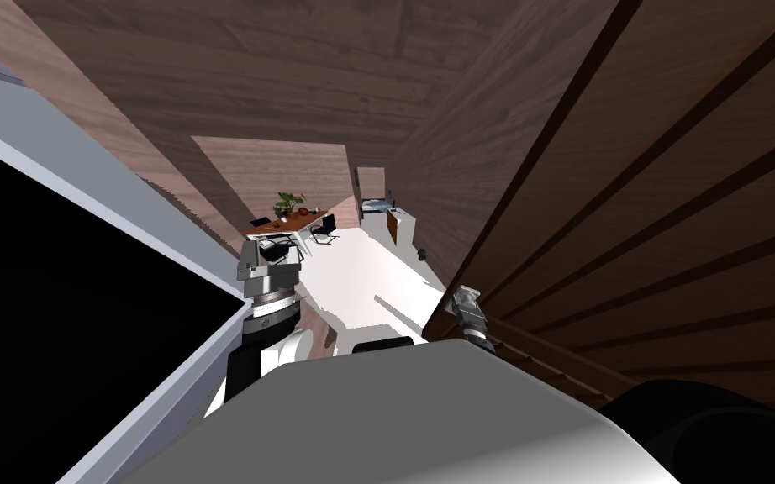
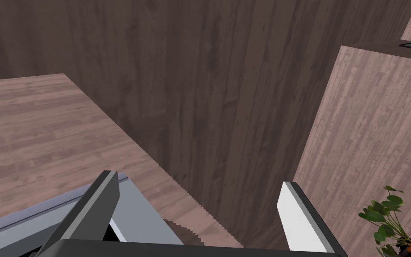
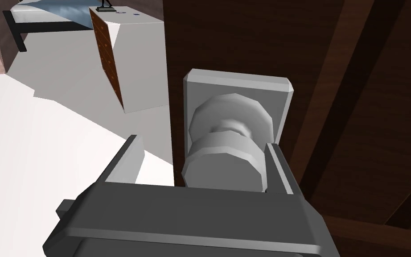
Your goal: Pull the door open
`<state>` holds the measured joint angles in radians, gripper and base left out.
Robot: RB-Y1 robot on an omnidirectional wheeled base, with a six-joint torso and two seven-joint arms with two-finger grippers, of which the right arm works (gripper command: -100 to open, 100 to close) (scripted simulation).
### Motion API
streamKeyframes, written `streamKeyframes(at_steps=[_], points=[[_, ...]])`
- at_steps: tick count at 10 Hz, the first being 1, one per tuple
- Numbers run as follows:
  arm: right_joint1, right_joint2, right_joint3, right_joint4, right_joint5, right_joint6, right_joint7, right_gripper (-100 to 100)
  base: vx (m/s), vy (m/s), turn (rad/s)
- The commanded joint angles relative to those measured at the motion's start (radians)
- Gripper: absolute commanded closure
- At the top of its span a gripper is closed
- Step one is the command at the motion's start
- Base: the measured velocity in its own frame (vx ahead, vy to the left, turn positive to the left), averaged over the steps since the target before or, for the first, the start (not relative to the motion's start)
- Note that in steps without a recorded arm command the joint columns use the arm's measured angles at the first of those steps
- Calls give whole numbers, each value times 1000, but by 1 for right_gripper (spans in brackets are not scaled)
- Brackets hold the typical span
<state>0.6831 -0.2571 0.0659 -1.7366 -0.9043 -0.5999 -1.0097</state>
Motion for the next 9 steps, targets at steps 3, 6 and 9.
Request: streamKeyframes(at_steps=[3,6,9], points=[[3,-4,26,-7,8,2,-7,100,-197,13,15],[8,-8,34,-10,12,-2,-10,100,-209,6,23],[5,-18,49,-9,19,3,-16,100,-138,-8,43]])
